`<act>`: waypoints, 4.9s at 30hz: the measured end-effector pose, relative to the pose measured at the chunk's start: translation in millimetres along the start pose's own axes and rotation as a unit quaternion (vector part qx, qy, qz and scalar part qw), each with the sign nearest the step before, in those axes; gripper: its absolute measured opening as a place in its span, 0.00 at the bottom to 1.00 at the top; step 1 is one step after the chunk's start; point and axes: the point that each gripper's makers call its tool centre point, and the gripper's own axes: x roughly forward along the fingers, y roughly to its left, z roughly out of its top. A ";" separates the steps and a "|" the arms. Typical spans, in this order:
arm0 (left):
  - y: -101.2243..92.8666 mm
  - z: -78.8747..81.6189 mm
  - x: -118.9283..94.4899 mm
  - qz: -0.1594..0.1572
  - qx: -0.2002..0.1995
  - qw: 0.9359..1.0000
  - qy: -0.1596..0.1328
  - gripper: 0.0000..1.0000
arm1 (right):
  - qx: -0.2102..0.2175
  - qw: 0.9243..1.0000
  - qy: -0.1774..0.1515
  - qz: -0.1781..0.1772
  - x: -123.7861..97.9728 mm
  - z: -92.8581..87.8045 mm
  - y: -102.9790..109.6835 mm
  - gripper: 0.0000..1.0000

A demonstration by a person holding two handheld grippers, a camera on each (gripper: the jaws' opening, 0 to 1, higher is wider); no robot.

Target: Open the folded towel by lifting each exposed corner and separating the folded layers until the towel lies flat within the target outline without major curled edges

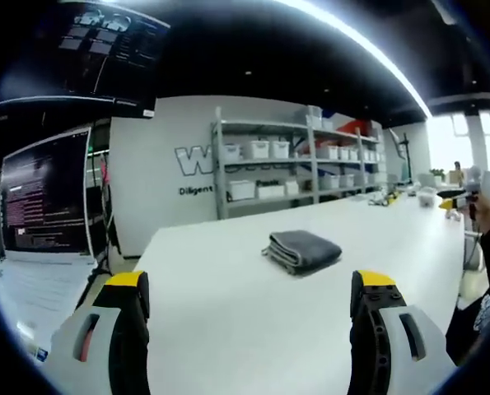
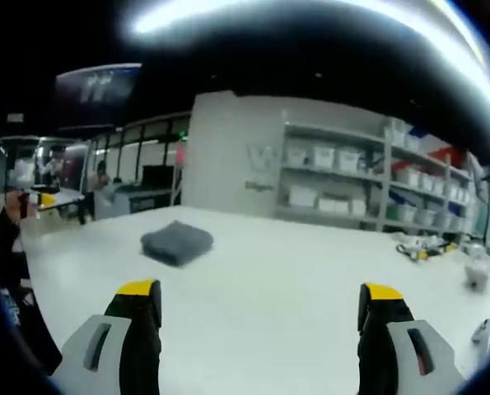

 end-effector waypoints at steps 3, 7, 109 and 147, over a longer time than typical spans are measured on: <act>-6.7 14.8 4.8 -0.017 0.002 1.000 -0.005 1.00 | -0.009 1.000 -0.004 0.011 3.0 9.7 4.4 1.00; -10.4 30.5 7.7 -0.019 0.025 0.999 -0.012 1.00 | -0.023 1.000 -0.005 0.019 7.2 18.6 9.2 1.00; -36.5 38.5 120.1 -0.122 0.029 0.991 0.043 1.00 | -0.074 0.992 0.004 0.099 106.6 77.6 41.6 1.00; -30.2 38.1 190.7 -0.135 0.009 0.989 0.056 1.00 | -0.058 0.990 0.029 0.125 189.5 77.2 47.2 1.00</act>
